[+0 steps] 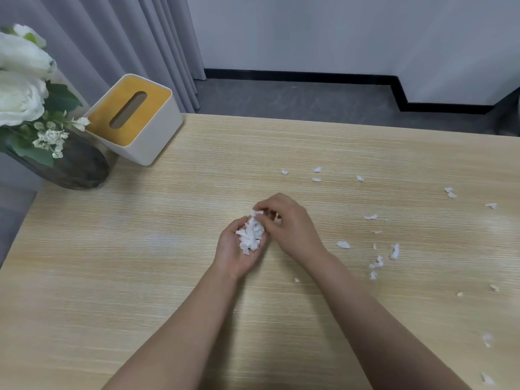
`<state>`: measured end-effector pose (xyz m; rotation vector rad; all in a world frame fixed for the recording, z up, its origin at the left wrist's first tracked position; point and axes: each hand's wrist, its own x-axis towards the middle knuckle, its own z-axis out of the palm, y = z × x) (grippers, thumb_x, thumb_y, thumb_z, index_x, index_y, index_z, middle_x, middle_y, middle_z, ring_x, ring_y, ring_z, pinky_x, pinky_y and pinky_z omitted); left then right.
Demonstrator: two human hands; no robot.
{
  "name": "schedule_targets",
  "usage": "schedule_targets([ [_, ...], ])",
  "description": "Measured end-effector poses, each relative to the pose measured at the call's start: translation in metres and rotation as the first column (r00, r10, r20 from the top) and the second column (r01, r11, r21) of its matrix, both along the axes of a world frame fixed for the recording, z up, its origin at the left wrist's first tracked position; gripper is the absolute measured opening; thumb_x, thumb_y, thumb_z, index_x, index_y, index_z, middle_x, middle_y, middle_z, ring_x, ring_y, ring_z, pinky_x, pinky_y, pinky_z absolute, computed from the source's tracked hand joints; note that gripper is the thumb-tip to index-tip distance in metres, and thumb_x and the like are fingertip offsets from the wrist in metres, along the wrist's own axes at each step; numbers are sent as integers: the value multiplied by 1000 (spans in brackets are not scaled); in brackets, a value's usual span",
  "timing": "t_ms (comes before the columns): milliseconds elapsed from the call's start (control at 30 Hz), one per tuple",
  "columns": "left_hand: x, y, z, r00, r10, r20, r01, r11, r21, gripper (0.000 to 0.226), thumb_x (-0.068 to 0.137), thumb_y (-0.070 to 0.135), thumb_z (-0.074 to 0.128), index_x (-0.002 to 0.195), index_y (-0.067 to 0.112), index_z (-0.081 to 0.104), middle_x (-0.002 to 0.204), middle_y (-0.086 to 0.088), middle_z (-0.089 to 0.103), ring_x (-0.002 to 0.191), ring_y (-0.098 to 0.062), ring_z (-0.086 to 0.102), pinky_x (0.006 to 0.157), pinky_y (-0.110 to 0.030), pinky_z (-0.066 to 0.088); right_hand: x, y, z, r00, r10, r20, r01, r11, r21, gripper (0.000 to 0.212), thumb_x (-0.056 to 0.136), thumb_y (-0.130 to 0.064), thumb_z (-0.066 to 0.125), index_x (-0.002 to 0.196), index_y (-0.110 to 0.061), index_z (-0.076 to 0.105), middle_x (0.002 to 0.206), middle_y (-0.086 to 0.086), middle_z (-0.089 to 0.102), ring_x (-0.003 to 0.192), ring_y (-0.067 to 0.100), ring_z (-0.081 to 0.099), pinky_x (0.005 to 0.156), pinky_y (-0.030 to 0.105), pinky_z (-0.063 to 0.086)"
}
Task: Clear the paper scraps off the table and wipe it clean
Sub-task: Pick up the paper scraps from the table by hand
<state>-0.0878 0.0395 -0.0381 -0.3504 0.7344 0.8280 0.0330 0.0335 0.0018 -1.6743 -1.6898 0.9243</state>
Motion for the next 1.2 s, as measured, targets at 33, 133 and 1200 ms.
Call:
schedule_targets([
  [33,0,-1,1,1000,8,7,-8,1000,16,8,69,-2,65,77,-5,65,78,-14,68,67,-23,69,65,-27,57,-3,-3,-2,1000,28,14,-28,1000,-2,14,88,-19,62,99,-15,69,91,-7,57,90,10,53,82,24,42],
  [133,-1,-2,-9,998,-38,48,36,999,35,28,48,-11,79,69,-2,63,67,-8,62,62,-17,65,58,-20,54,-10,-11,-7,993,111,38,-112,994,9,15,89,-22,59,100,-18,70,94,-6,61,94,10,50,84,26,39],
  [1200,-10,0,-16,997,-43,66,31,986,166,67,51,-12,75,116,-10,60,129,-21,56,118,-35,56,101,-44,42,57,94,-72,947,-260,189,281,955,-94,31,88,-21,62,116,-8,64,110,10,61,100,21,58,77,22,35],
])
